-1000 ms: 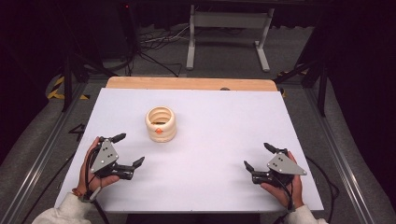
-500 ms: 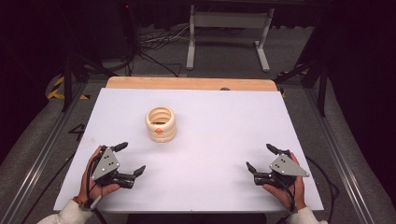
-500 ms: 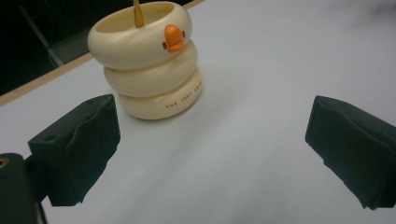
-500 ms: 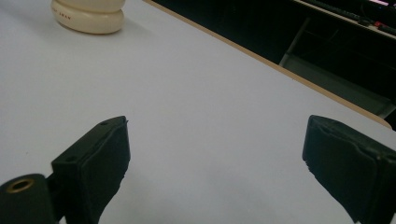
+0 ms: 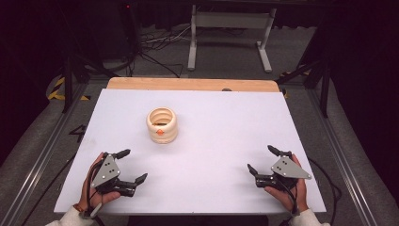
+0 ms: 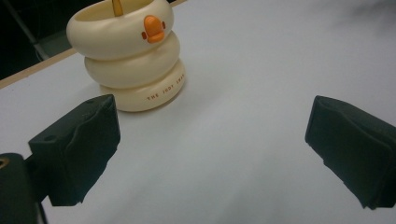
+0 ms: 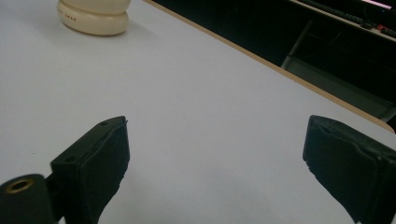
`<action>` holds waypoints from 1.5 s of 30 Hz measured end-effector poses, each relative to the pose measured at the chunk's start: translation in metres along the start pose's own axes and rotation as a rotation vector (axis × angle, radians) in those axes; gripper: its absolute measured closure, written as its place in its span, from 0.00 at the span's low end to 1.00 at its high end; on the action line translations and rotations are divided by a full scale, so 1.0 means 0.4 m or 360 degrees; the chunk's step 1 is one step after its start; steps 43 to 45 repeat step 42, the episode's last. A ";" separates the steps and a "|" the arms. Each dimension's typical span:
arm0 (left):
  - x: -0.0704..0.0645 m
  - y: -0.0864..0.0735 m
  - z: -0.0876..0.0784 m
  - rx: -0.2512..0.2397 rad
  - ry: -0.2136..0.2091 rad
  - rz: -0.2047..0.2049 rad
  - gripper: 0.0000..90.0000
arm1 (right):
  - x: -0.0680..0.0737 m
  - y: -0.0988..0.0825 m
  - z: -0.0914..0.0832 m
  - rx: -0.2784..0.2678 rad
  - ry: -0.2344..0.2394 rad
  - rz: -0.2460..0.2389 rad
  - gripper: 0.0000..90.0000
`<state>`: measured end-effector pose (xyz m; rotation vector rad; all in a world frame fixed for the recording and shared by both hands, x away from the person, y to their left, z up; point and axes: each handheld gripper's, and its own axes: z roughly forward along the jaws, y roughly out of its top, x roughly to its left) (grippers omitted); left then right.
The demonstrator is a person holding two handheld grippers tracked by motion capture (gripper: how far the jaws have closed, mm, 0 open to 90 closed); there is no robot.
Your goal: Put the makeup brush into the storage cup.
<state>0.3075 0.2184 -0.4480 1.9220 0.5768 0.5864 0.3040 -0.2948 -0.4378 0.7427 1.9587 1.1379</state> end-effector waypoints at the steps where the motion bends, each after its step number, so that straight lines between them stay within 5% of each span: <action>1: 0.000 0.000 -0.001 -0.0004 0.0006 -0.0005 0.04 | 0.001 0.001 0.000 -0.0004 0.0001 -0.0005 0.09; 45: 0.004 0.004 0.014 -0.0004 -0.0020 -0.0038 0.05 | 0.004 -0.001 0.003 0.0003 0.0030 -0.0009 0.09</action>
